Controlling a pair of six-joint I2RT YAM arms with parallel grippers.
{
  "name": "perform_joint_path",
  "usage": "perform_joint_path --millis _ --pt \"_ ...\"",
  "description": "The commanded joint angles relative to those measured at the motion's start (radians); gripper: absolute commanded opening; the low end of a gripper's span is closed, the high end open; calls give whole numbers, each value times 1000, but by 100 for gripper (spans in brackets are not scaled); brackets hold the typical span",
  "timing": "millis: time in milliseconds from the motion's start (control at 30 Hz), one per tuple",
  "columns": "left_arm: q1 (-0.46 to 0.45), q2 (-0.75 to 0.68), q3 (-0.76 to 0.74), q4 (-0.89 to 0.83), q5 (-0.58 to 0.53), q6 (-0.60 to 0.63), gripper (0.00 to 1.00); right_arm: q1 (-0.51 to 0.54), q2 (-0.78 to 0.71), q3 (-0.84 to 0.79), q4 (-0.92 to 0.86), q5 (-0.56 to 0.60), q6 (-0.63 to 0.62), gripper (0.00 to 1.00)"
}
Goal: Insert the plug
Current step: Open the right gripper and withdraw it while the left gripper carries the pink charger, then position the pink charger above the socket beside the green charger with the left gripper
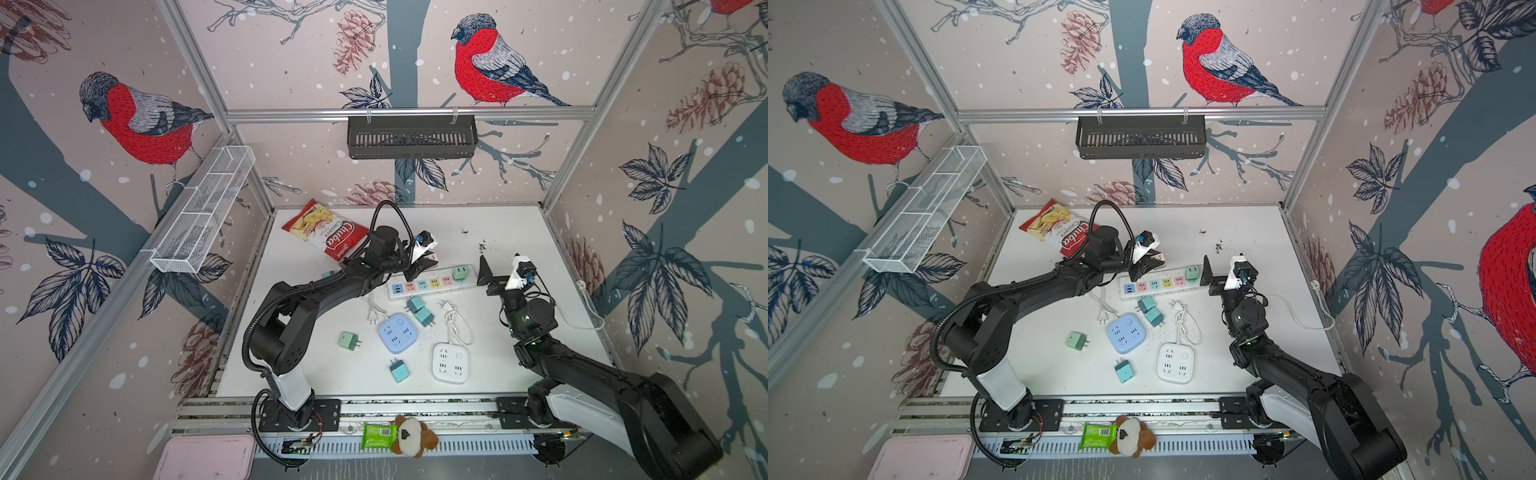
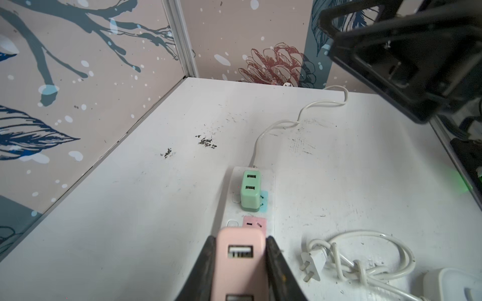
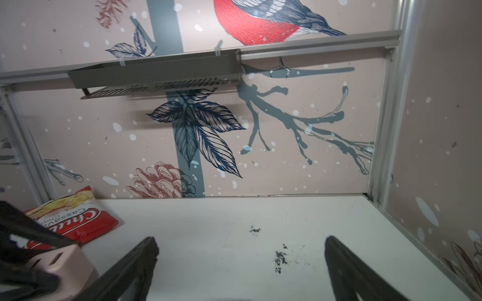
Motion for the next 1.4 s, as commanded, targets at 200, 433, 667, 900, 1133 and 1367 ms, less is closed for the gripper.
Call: perform_joint_path --millis 200,433,667,900,1133,1367 --pt "-31 76 84 -98 -2 154 0 -146 52 -48 25 73 206 100" --pt "-32 145 162 -162 -5 152 0 -198 125 -18 6 41 268 100" --pt "-50 211 204 -128 -22 116 0 -198 134 -34 50 23 270 100" --pt "-59 251 189 -39 -7 78 0 -198 140 -35 56 22 274 100" --pt "-62 313 192 10 5 50 0 -198 156 -36 81 13 275 100" --pt "-69 350 215 44 23 22 0 -197 162 -36 90 5 272 100"
